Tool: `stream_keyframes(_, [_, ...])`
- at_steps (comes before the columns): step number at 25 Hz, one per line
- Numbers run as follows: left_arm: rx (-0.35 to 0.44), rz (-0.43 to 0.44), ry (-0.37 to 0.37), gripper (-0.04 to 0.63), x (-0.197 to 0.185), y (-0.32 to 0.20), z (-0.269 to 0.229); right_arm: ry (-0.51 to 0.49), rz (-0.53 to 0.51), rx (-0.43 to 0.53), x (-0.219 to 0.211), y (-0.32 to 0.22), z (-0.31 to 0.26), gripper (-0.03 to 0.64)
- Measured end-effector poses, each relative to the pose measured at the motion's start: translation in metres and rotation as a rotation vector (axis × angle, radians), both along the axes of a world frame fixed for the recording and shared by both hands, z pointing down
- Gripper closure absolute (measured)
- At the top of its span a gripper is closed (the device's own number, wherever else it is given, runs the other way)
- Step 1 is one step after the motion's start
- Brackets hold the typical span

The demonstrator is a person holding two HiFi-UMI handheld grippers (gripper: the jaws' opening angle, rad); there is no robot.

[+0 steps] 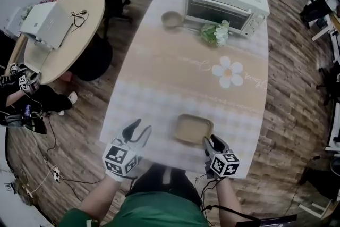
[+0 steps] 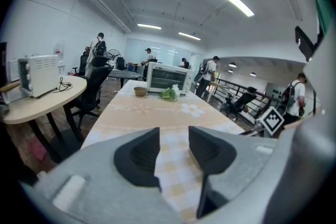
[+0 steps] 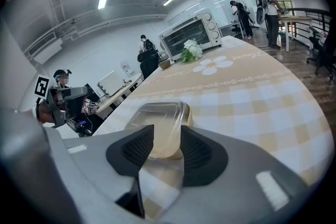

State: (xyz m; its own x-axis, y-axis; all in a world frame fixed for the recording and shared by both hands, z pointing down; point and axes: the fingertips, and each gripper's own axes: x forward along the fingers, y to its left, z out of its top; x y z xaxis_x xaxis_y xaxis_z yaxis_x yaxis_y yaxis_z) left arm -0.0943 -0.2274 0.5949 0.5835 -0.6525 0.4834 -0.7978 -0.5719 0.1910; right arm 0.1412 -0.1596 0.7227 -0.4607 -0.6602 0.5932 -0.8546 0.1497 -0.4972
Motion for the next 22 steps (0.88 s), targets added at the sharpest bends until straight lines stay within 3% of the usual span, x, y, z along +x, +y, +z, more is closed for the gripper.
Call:
stream_keyframes(12, [-0.043,-0.007,0.009,0.423,0.004,0.003,0.023,0.071,0.020,-0.012,0.011,-0.005,0.016,0.474])
stream_keyframes(22, [-0.046,-0.020,0.024,0.423,-0.002,0.003,0.020,-0.044,0.101,-0.069,0.020,-0.007,0.020,0.476])
